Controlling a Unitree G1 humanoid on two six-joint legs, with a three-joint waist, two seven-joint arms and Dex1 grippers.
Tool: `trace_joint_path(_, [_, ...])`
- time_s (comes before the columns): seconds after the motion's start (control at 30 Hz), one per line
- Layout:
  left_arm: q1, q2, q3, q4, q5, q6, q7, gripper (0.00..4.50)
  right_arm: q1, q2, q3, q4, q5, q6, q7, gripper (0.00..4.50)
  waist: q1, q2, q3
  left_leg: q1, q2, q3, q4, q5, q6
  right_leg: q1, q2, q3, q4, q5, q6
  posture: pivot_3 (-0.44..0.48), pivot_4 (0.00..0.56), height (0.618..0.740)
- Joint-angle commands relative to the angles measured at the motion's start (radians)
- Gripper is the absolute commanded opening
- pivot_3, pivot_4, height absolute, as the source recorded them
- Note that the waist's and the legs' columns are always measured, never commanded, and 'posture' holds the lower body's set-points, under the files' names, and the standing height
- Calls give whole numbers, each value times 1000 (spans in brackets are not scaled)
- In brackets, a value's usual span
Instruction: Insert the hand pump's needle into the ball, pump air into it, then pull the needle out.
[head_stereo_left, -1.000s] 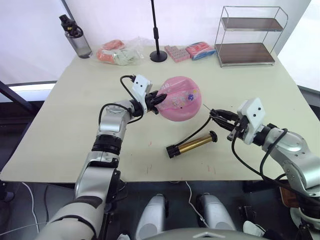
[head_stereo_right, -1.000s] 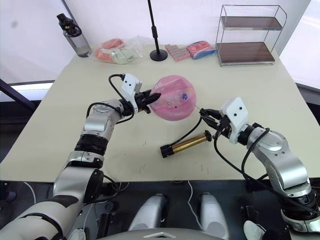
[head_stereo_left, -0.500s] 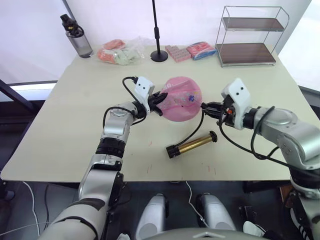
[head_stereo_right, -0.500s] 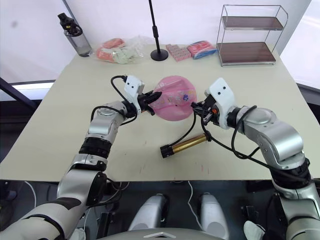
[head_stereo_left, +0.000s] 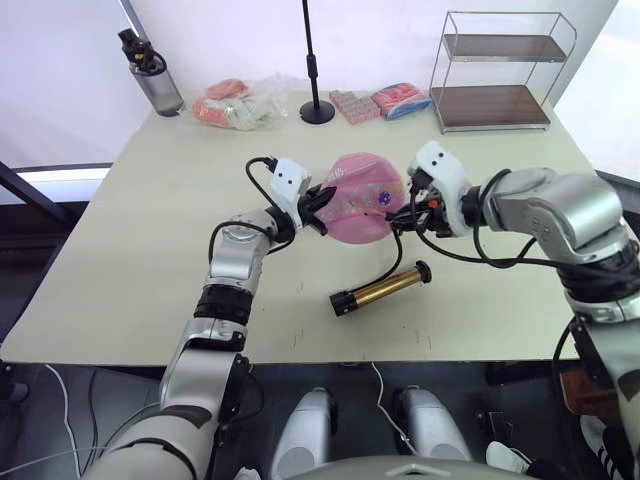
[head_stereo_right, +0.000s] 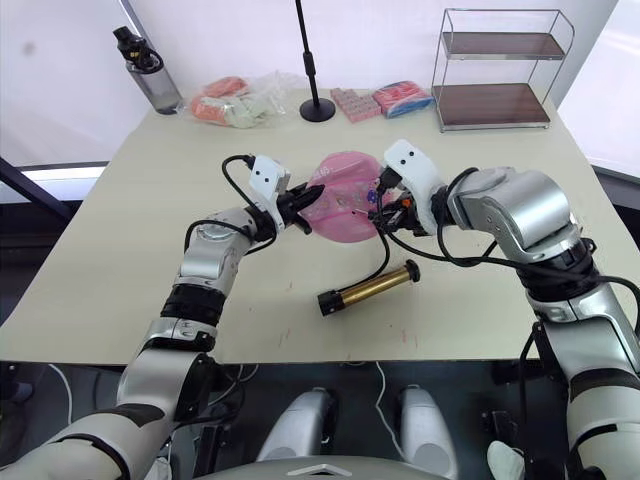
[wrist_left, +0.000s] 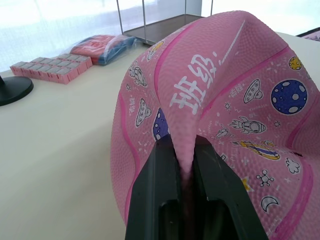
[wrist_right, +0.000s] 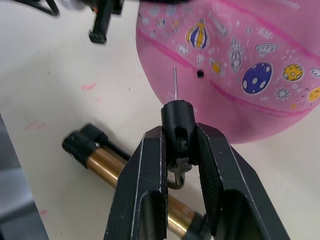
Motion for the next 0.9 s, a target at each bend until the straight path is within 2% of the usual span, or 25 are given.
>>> trace_joint_path(0.03, [7,-2,-17,-42,12,-35,-3,17,-82,17,62,84,-37,-15,51,322,0,0,0,0,0,0,0,0,0,0,0,0,0,0,0,0,150,731])
trace_joint_path(0.37, [27,-10,-24,-47,19,-55,2,17,-177,94,128,295,-126,-80,113,322,1,0,0,-1,-1,0,0,0,0,-1,0,0,0,0,0,0,150,731])
trace_joint_path(0.9, [43,-9,-22,-68,18,-46,7,17,-183,126,137,364,-225,-125,169,322,0,0,0,-1,-1,-1,-1,0,0,-2,0,0,1,0,0,0,150,731])
